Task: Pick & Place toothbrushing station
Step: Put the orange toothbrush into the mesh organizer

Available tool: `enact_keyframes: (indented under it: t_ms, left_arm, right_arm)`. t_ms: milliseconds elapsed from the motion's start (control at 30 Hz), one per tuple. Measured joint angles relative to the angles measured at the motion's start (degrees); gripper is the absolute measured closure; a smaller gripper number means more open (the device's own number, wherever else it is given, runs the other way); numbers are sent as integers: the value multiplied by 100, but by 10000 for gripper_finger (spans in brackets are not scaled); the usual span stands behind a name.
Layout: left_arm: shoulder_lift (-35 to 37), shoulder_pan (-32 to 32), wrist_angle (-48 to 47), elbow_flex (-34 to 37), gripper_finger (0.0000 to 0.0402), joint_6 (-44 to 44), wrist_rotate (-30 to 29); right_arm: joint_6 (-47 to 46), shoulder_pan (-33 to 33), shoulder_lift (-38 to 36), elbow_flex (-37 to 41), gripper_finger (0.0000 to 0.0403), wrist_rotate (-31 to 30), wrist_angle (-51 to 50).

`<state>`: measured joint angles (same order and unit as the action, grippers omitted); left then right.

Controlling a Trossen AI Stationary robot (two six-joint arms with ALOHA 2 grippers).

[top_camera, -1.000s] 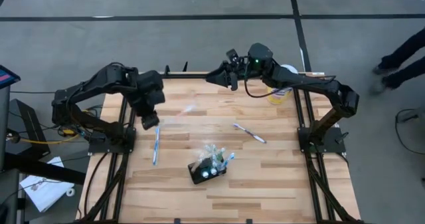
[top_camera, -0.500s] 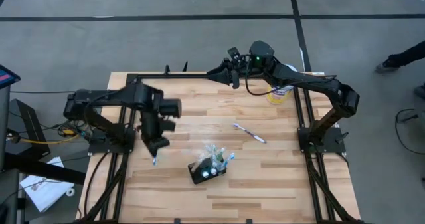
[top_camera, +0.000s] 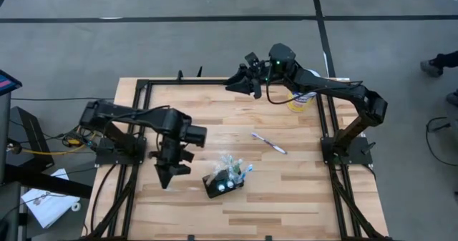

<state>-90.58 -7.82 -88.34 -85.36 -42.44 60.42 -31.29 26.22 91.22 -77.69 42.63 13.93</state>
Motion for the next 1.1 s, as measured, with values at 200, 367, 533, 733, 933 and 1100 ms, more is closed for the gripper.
enact_keyframes:
  t_ms: [200,367,533,733,933,1100]
  left_arm:
    - [-36,357,243,-1,401,7,50]
    - [-35,620,245,-2,401,146,44]
    - [-35,861,254,-2,401,212,-85]
    - [-35,988,245,-2,401,191,-5]
    - [-35,939,221,-2,401,7,179]
    - [-35,860,193,-2,401,-9,249]
  right_arm:
    - [41,-11,0,0,216,101,2]
    - [116,-28,0,0,217,162,26]
    - [138,-26,0,0,217,236,31]
    - [133,-26,0,0,217,256,214]
    - [133,-26,0,0,217,274,212]
    - [131,-26,0,0,217,396,247]
